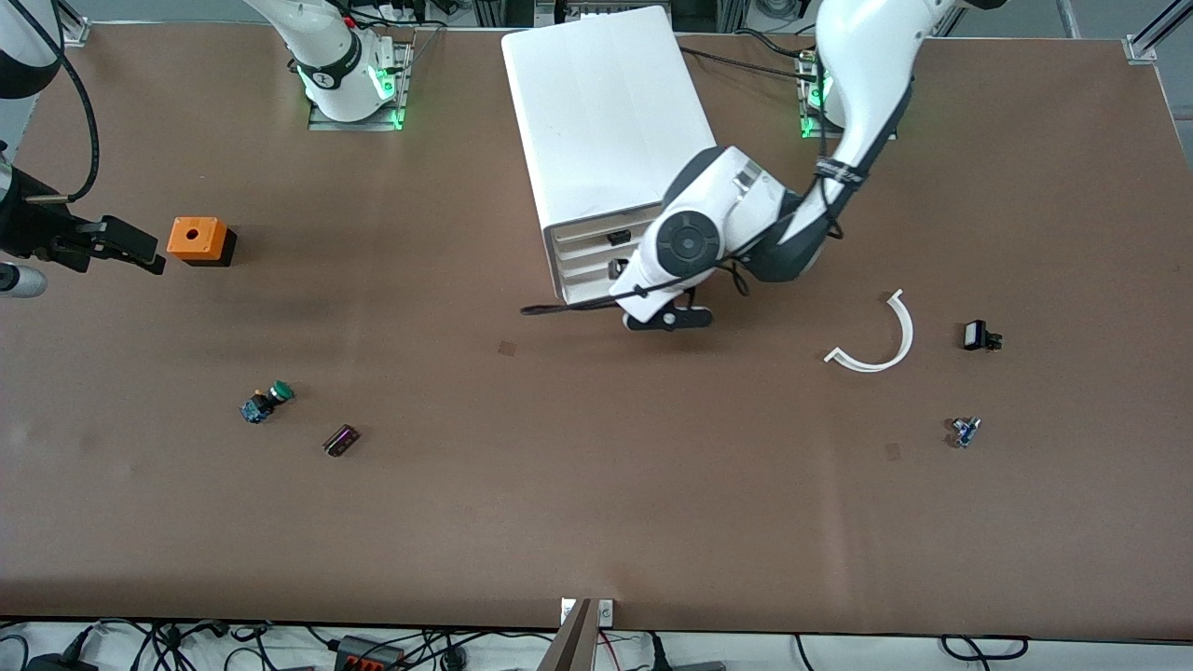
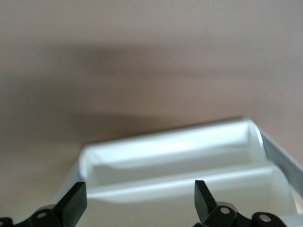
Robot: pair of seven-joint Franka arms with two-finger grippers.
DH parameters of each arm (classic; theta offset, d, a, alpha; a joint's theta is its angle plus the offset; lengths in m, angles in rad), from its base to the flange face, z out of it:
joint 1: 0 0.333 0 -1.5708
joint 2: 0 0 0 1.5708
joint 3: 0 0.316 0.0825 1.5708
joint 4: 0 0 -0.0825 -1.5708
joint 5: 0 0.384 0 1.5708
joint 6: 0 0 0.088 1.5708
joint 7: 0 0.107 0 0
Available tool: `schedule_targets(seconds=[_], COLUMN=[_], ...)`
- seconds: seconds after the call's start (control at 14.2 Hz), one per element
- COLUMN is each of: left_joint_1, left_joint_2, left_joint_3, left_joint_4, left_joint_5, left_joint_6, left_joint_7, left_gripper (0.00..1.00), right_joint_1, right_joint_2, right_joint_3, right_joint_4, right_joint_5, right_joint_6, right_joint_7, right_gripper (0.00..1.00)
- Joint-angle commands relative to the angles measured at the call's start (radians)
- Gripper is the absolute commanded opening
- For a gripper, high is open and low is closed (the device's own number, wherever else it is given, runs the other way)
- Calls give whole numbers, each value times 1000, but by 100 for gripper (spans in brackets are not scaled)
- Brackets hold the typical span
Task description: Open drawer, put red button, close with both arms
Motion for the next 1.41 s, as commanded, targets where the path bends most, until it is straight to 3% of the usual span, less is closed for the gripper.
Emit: schedule_targets(seconds=[0.0,0.14,0.56,0.64,0.92,1.2,1.34], left_joint_1=[77,150,353,358,275,292,342], left_joint_2=[-68,-109,-174,-216,-407,-635,-645], left_joint_3=[-2,-2,-1,30,299,346,346], left_joint_4=[11,33,213,195,29,-219,-233], left_joint_5=[84,103,94,93,-44,-38,-55], left_joint_6=[-45,-60,-354,-355,-350,-188,-177], left_joint_7=[80,139,517,576,821,822,814], left_gripper=[100,100,100,100,100,100,100], right_joint_1=[3,1,4,4,-2,3,3], right_joint_2=[-22,-23,-20,-17,-17,-14,-14], right_joint_3=[7,6,7,7,4,6,6], right_joint_4=[-26,-21,-23,-23,-21,-21,-21], right_joint_5=[-20,-22,-20,-22,-20,-20,-20], right_joint_6=[2,-23,-29,-27,-24,-26,-26], right_joint_7=[-7,-3,-6,-6,-10,-10,-12], right_gripper=[100,100,100,100,100,100,100])
